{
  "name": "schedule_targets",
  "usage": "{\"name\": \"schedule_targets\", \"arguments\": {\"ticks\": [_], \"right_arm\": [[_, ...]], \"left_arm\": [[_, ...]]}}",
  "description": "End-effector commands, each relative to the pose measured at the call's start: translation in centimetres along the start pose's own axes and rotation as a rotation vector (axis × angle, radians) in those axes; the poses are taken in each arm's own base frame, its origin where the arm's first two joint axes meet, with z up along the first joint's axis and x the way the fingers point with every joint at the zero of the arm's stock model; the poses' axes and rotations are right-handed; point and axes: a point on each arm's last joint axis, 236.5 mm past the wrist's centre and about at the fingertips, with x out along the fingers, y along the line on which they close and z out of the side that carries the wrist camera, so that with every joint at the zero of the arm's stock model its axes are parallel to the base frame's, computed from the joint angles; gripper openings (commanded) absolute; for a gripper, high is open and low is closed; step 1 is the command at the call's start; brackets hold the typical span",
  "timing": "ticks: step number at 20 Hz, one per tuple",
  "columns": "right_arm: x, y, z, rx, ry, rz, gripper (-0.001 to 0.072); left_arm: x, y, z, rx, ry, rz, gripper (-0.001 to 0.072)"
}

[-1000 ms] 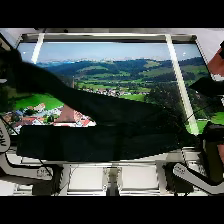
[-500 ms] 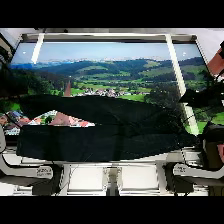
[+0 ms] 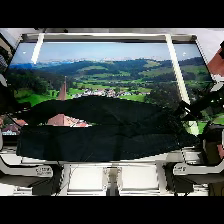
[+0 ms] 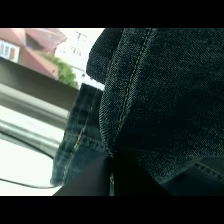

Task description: Fold the clothes and pants, and hang the long-sleeved shirts on hangers.

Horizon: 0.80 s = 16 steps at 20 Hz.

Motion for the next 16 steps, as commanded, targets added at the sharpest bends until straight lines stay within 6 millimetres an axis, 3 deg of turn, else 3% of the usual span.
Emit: {"name": "schedule_targets", "arguments": {"ticks": [1, 4, 5, 7, 8, 9, 13, 16], "right_arm": [[1.6, 1.8, 1.9, 0.045, -0.085, 0.101, 0.0467], [2.9, 2.7, 3.1, 0.04, -0.143, 0.11, 0.043], [3.3, 3.0, 3.7, 0.032, -0.17, 0.11, 0.0382], [3.4, 4.3, 5.5, 0.02, -0.252, 0.127, 0.0281], [3.1, 4.9, 6.3, 0.018, -0.288, 0.142, 0.0198], [2.6, 5.5, 7.0, 0.002, -0.316, 0.157, 0.0064], [-1.0, 6.1, 9.1, -0.066, -0.397, 0.127, 0.0041], [-6.2, 8.0, 10.9, -0.173, -0.493, 0.124, 0.0041]], "left_arm": [[0.4, 0.1, 1.0, 0.03, -0.044, 0.001, 0.0023], [0.0, 0.0, 2.5, 0.031, -0.117, -0.003, 0.0022], [-0.4, -0.3, 3.2, 0.031, -0.156, -0.02, 0.0023], [-1.7, -1.2, 4.8, 0.029, -0.252, -0.062, 0.0022], [-2.3, -1.3, 5.3, 0.025, -0.29, -0.069, 0.0022], [-2.8, -1.1, 5.6, 0.021, -0.318, -0.065, 0.0022], [-4.9, 1.2, 6.4, -0.07, -0.423, -0.066, 0.0022], [-10.0, 0.8, 8.4, -0.056, -0.657, -0.223, 0.0021]]}}
